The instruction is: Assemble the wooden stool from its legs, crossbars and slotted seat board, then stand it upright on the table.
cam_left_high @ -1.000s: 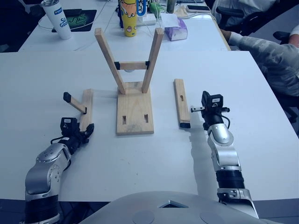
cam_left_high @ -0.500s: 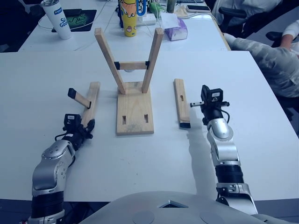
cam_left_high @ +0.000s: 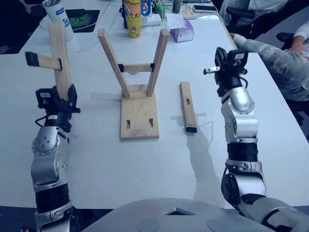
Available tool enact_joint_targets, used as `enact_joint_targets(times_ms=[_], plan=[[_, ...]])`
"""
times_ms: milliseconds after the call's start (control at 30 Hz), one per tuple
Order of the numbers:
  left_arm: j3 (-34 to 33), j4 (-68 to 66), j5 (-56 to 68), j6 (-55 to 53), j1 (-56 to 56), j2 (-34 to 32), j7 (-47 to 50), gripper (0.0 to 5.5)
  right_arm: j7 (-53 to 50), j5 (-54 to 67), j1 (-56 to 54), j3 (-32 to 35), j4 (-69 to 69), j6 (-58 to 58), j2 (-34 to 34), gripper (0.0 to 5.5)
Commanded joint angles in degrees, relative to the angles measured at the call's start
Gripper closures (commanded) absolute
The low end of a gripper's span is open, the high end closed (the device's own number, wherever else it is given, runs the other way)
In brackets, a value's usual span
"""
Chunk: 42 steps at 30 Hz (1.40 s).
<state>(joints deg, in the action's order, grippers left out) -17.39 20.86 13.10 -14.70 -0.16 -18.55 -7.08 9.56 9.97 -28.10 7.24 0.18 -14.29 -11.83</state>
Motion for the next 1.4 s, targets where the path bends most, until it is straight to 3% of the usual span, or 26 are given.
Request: enact_joint_targets(times_ms=[33,167,300,767,1400], plan=[[2.6,4.3,-0.5,1.2,-3.8,-1.3,-2.0,3.46,4.5,15.4,-5.7,2.3,-7.4,-16.3,1.6,5.5],[6.6,7.0,-2.2,1.4,-4.5,-0.9,-2.9,3.46,3.6,33.2,-9.4,6.4,-12.0,-32.4,3.2,4.95],[10.6,9.1,-3.3,2.3,-4.4,0.6,-3.3,3.46,1.2,43.4,-9.7,8.1,-13.5,-40.9,4.2,4.36],[18.5,7.8,-7.4,4.3,-7.3,0.8,-7.4,3.46,-5.1,54.5,-9.9,8.8,-12.7,-45.7,5.0,2.04],[21.9,6.4,-2.2,4.3,-5.8,0.1,-17.0,3.46,-10.4,69.8,-14.0,11.8,-7.2,-42.4,5.1,2.0]])
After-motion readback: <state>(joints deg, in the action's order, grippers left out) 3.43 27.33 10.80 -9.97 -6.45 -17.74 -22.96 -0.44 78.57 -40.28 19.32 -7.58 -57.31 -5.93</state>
